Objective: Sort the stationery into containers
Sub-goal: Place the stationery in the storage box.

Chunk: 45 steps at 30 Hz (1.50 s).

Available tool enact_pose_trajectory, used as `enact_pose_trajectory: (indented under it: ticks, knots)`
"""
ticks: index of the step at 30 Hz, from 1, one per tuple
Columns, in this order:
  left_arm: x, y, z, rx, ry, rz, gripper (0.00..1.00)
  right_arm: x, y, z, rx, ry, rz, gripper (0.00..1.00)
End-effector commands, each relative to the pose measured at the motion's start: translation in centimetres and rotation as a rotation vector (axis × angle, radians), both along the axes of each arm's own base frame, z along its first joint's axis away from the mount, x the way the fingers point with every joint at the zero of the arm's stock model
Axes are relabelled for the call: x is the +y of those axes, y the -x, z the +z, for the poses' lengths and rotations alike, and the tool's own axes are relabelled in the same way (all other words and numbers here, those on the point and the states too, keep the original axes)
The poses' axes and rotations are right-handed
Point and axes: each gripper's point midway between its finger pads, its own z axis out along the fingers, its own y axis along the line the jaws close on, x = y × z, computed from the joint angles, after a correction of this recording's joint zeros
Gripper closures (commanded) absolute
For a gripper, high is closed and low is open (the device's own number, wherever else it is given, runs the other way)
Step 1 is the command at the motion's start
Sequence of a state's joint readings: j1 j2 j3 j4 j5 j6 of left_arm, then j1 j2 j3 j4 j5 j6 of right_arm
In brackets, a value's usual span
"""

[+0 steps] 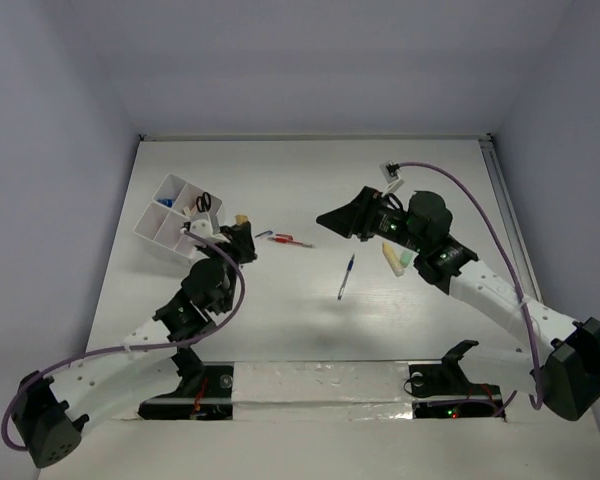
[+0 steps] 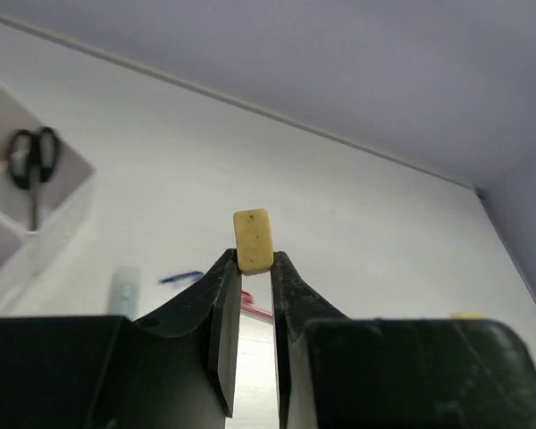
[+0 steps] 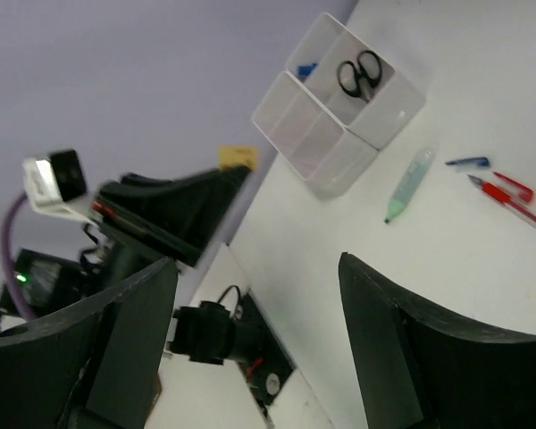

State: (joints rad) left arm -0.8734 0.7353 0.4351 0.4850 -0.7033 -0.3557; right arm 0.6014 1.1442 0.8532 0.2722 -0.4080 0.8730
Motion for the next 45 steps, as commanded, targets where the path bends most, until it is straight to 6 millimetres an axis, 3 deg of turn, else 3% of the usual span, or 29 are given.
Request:
enact_pose_trajectory:
  ticks: [1, 2, 4, 5, 6, 8, 9, 10, 12, 13, 15, 16, 17, 30, 45]
  knots:
    - [4.6, -0.2, 1.0, 0.047, 0.024, 0.164, 1.00, -1.5, -0.5, -5.1, 0.033, 0.129, -0.032, 0.22]
    - [6.3, -0.7, 0.8, 0.065, 0.039, 0.220, 1.00, -1.8, -0.5, -6.6, 0.027, 0.185, -0.032, 0.22]
    - [7.1, -1.2, 1.0, 0.109, 0.068, 0.211, 1.00, -2.4, -1.0, -8.2, 0.023, 0.241, -0.067, 0.22]
    - [9.0, -1.9, 0.9, 0.127, 0.067, 0.266, 1.00, -2.9, -1.0, -9.5, 0.015, 0.284, -0.075, 0.22]
    - [9.4, -2.5, 1.8, 0.134, 0.075, 0.275, 1.00, -3.3, -1.5, -9.9, 0.005, 0.304, -0.107, 0.22]
    - [9.5, -3.1, 1.7, 0.184, 0.057, 0.235, 1.00, -4.0, -1.7, -11.5, -0.012, 0.356, -0.127, 0.22]
    - [11.0, -4.0, 2.5, 0.200, 0.054, 0.271, 1.00, -4.1, -1.8, -11.9, -0.022, 0.371, -0.131, 0.22]
    - [10.7, -4.2, 2.2, 0.244, 0.035, 0.224, 1.00, -4.3, -1.9, -12.3, -0.034, 0.383, -0.134, 0.22]
    - [12.6, -5.7, 2.8, 0.283, 0.006, 0.247, 1.00, -4.5, -2.0, -13.3, -0.049, 0.391, -0.143, 0.23]
    - [12.4, -5.9, 2.5, 0.322, -0.008, 0.200, 1.00, -4.6, -2.1, -13.7, -0.049, 0.397, -0.149, 0.23]
    - [13.4, -7.2, 1.9, 0.382, -0.045, 0.190, 1.00, -4.8, -1.9, -14.6, -0.038, 0.398, -0.156, 0.23]
    - [14.9, -7.4, 1.3, 0.419, -0.047, 0.213, 1.00, -4.8, -1.9, -14.9, -0.031, 0.400, -0.156, 0.23]
    - [14.9, -7.6, 0.8, 0.442, -0.050, 0.181, 1.00, -5.2, -2.1, -15.2, -0.020, 0.410, -0.167, 0.23]
    - [20.8, -8.8, -5.1, 0.660, -0.128, 0.247, 1.00, -5.5, -1.3, -14.0, -0.046, 0.374, -0.171, 0.23]
    - [24.3, -8.2, -6.7, 0.734, -0.204, 0.422, 1.00, -5.3, -1.0, -13.7, -0.048, 0.360, -0.153, 0.23]
